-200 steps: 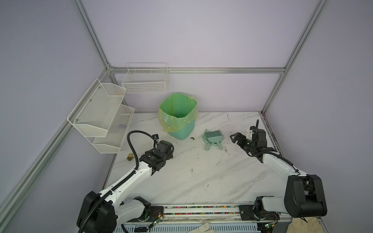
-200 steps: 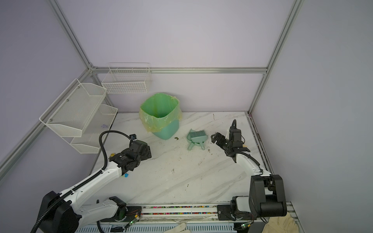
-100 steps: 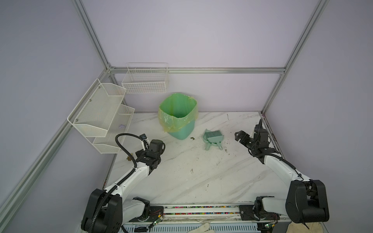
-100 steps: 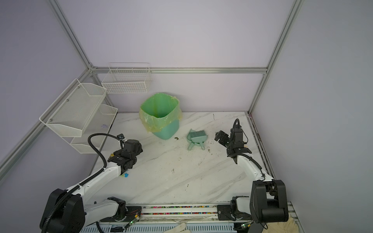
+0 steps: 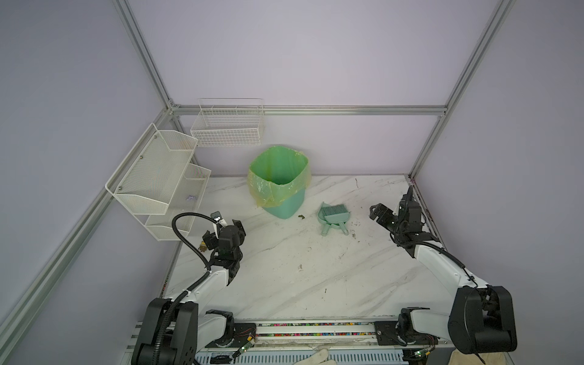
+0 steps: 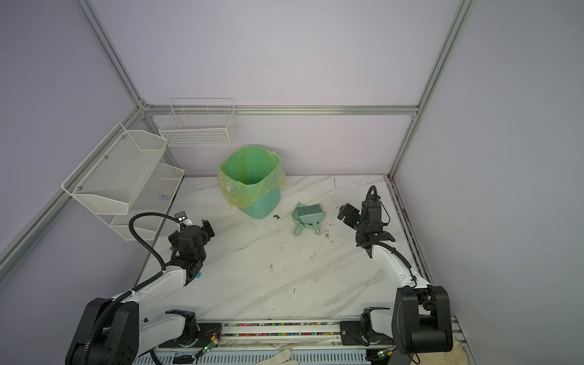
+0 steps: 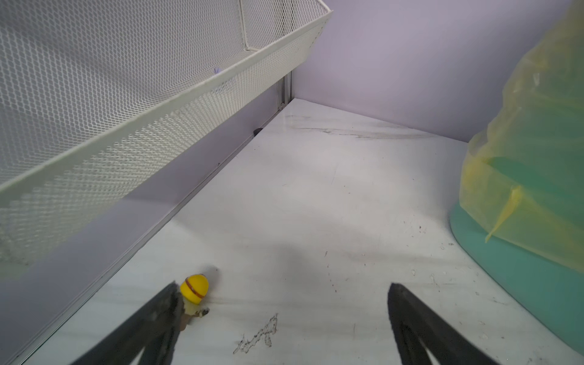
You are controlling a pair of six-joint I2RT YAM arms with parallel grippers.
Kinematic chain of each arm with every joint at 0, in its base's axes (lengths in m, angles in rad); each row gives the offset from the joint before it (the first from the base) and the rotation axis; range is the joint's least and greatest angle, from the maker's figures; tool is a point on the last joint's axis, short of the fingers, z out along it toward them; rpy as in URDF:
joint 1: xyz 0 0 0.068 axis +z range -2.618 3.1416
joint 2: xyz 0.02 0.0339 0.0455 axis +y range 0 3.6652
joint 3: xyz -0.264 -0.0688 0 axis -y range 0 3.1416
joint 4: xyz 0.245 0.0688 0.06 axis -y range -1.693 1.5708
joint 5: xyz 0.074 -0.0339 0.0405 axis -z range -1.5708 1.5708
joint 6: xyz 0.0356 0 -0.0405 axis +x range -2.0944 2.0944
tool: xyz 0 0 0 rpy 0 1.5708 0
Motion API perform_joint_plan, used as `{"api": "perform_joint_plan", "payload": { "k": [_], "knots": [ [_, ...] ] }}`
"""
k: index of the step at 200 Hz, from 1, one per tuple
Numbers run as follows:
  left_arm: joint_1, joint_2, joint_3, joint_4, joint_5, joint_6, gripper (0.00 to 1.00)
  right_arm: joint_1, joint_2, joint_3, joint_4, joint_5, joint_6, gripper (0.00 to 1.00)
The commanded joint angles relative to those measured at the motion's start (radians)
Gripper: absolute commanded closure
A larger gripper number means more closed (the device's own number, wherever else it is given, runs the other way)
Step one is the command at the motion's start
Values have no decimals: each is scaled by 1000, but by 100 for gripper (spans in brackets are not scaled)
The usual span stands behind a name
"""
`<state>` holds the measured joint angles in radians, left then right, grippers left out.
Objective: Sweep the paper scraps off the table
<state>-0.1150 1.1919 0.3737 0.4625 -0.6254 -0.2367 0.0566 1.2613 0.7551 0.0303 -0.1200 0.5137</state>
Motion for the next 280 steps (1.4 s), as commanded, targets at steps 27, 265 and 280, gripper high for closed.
{"api": "perform_joint_plan", "payload": {
  "k": [27, 265, 280],
  "knots": [
    [18, 90, -45, 301, 61, 123, 0, -5, 0, -1, 14, 31, 0, 3],
    [99, 382, -10, 521, 261, 188, 0, -4, 211, -160, 518, 694, -111, 3],
    [98, 382, -11, 521, 262, 188, 0, -4, 277, -153, 561, 698, -118, 3]
  ]
}}
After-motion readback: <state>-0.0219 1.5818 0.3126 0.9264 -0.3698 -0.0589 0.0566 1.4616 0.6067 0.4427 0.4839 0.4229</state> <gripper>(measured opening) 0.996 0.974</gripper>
